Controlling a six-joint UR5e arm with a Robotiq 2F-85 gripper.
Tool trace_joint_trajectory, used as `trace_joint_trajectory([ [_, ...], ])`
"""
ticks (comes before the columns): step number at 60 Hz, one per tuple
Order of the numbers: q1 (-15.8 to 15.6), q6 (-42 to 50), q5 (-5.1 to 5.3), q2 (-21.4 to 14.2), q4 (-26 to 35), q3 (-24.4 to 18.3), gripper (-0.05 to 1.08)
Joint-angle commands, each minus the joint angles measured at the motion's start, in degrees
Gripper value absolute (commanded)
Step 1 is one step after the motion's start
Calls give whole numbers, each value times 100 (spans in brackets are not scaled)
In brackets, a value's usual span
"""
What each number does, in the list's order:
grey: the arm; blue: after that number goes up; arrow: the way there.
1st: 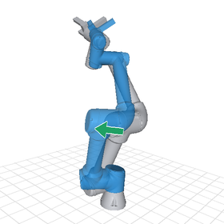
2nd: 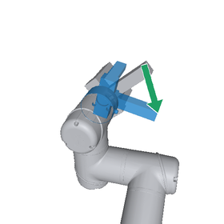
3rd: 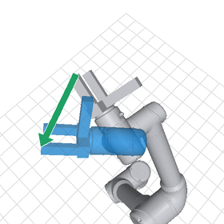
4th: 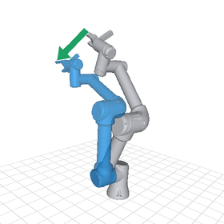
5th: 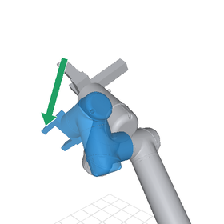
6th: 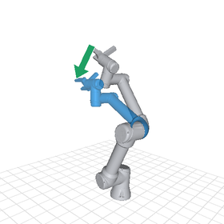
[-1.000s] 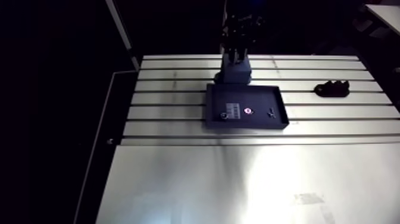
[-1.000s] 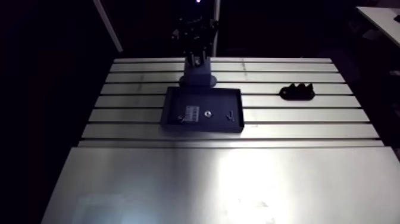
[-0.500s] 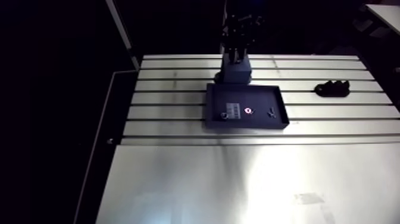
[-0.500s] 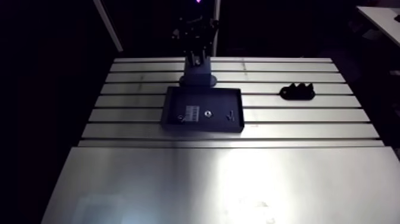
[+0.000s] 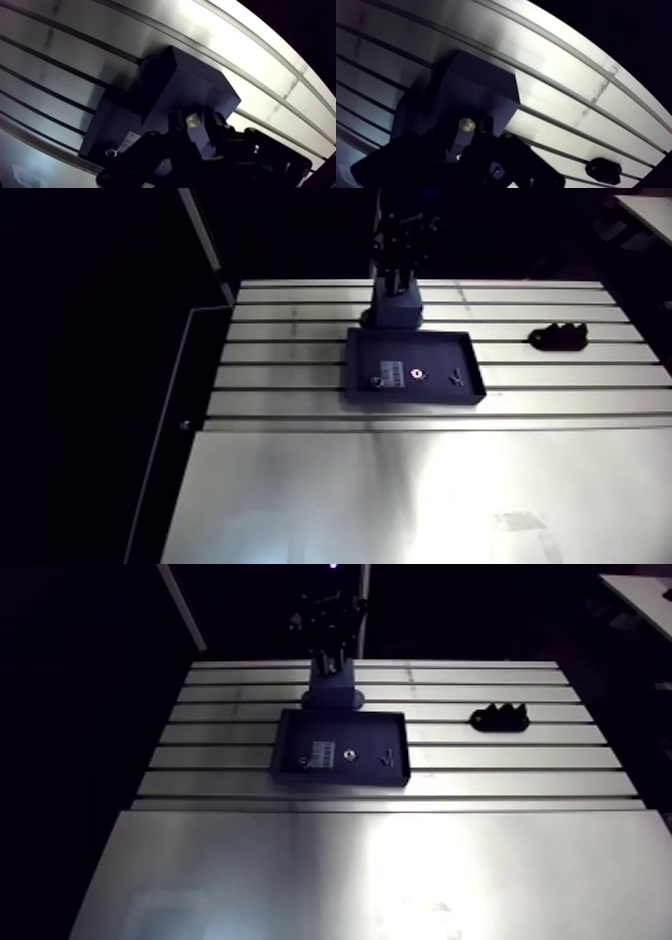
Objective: Pick up the M10 bolt and insert it into the hex recess until seated.
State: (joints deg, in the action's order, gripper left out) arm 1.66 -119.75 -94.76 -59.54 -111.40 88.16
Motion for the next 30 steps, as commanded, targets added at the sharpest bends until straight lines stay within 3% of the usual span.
trace_joint_trajectory([
  [1,-7,-1,-3,0,-1,4,64],
  [30,-16,-1,-3,0,-1,13,67],
])
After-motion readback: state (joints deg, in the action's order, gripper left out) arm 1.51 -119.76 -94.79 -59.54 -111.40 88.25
